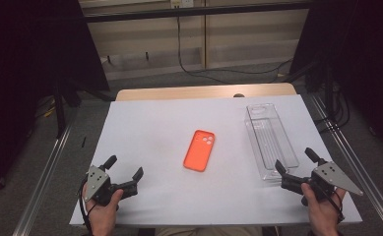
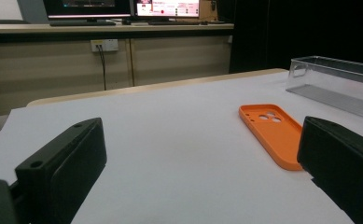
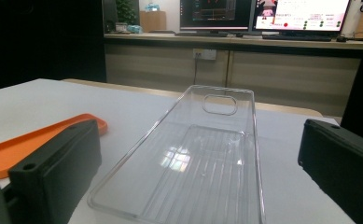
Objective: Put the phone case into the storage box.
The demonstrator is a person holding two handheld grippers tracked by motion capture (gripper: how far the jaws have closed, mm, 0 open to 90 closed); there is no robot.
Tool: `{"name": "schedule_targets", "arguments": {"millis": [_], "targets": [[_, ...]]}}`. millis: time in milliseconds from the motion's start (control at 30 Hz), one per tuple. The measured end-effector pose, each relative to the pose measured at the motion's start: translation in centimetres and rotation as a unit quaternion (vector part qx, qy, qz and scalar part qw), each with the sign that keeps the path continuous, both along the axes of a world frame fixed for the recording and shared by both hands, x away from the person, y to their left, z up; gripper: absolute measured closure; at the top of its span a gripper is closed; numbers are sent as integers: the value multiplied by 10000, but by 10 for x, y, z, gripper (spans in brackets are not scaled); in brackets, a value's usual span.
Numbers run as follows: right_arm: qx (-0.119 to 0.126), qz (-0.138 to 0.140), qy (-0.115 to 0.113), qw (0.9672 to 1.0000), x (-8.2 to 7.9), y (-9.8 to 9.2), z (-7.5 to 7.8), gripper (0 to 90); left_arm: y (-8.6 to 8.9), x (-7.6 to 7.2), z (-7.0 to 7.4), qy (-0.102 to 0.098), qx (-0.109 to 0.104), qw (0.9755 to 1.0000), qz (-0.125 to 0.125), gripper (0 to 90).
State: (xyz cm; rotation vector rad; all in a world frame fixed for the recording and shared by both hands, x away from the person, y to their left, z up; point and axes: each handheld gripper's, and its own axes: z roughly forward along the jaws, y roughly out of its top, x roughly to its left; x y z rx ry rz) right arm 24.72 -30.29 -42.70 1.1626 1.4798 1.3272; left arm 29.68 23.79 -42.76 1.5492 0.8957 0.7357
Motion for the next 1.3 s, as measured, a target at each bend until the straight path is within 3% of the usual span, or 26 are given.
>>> {"name": "schedule_targets", "arguments": {"millis": [600,833,900,967,1100,1167,1300], "targets": [[10,108,20,9999,0,-1,-1,0,-10,3,0,122,30,9998,-143,22],[-17,136,65,9999,0,1,-2,0,-12,8,2,377,-64,9984,-421,26],[-32,137,68,9999,-1,1,-2,0,-12,8,3,374,10,9983,-448,31],[-28,114,46,9999,-1,1,-1,0,-12,8,3,348,-70,9981,-498,60],[-70,138,4,9999,-1,2,-1,0,-14,11,2,464,-51,9970,-617,48],[-87,180,39,9998,-1,4,-1,0,-17,13,2,464,181,9961,-723,44],[-91,230,11,9997,-1,4,-1,0,-25,15,2,481,118,9951,-857,41]]}}
